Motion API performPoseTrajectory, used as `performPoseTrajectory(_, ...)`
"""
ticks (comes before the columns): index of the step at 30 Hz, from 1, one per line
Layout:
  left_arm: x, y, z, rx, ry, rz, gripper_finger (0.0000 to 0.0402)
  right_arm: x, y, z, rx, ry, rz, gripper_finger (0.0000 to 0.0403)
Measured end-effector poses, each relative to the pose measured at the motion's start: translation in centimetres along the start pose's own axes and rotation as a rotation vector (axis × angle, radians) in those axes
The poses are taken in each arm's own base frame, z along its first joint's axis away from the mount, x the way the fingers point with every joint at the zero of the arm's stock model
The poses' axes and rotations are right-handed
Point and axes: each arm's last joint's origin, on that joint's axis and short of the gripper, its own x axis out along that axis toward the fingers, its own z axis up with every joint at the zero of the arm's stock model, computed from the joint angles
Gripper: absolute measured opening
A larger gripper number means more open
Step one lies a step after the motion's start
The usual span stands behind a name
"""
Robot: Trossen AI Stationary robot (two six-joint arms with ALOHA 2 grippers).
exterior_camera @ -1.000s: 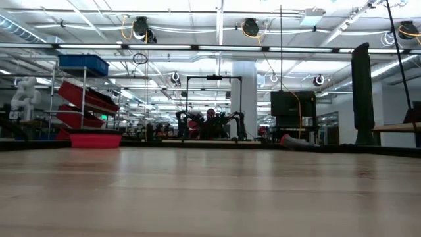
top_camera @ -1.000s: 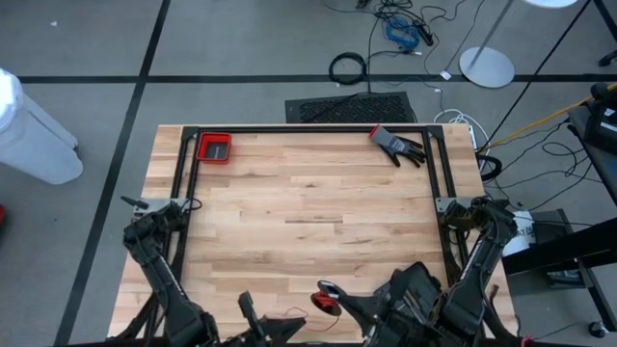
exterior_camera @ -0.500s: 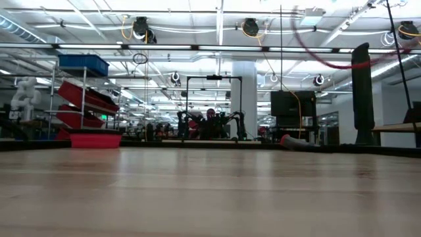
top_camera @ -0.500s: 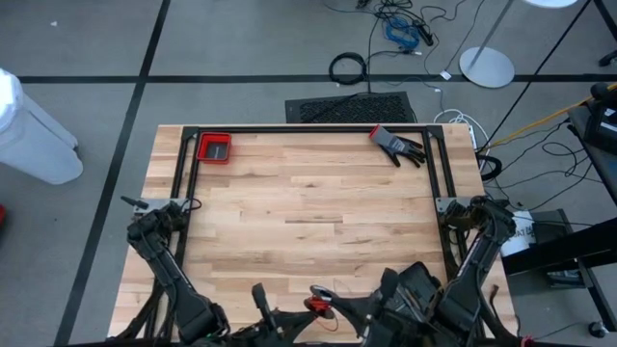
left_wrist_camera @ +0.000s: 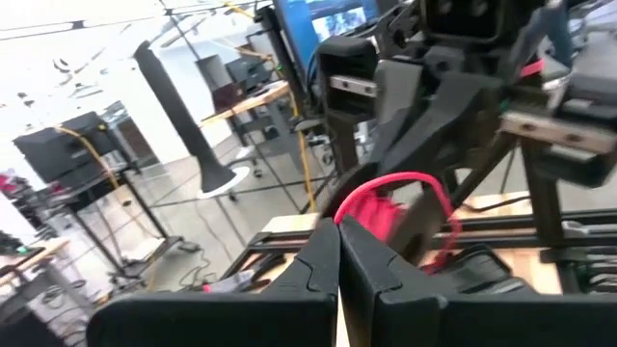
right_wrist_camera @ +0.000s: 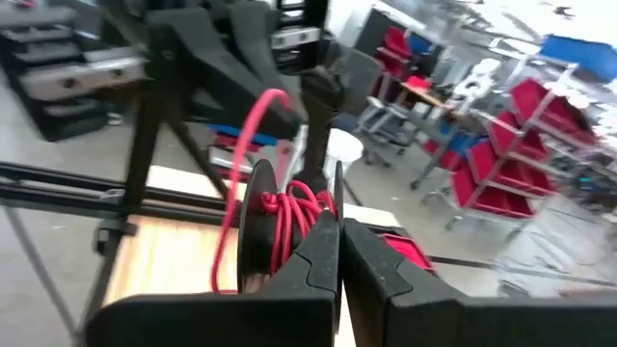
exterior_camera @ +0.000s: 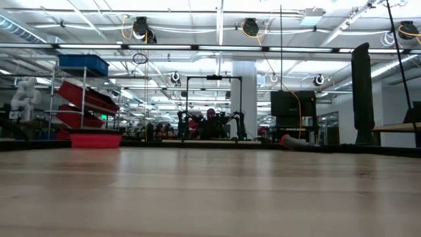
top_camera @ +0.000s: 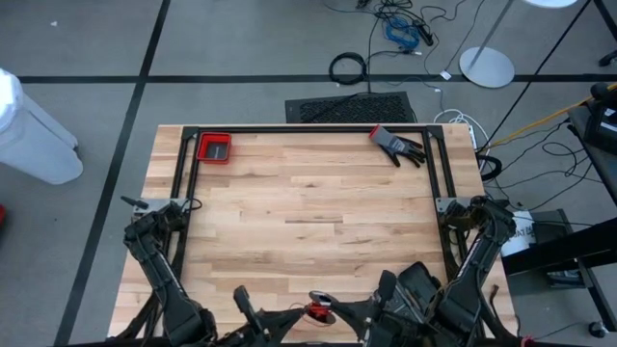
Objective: Coil cords
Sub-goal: Coil the red wire onto the spool
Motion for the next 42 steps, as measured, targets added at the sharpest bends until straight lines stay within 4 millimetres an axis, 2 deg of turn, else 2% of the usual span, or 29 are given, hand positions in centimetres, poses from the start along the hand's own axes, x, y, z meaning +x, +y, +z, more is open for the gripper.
performPoseTrajectory(8, 0.5, 0.1, -0.1, 0.024, 0.007, 0.016, 0.0, -0.1, 0.0, 0.3, 0.078, 0.001, 0.182, 0.0)
performPoseTrajectory(23, 0.2, -0.3, 0.1, -0.028, -0.043, -0.103, 0.0, 0.7, -0.7, -0.4, 0.064, 0.036, 0.059, 0.0)
performPoseTrajectory(31, 0.8, -0.3, 0.1, -0.033, -0.059, -0.141, 0.0, 1.7, -1.1, -0.9, 0.067, 0.069, 0.057, 0.0)
performPoseTrajectory(37, 2.4, 0.1, 0.0, -0.032, -0.051, -0.12, 0.0, 2.2, -1.2, -1.0, 0.098, 0.085, 0.097, 0.0)
performPoseTrajectory(42, 2.7, 0.0, 0.0, -0.061, -0.077, -0.194, 0.0, 2.4, -1.3, -1.1, 0.099, 0.093, 0.089, 0.0)
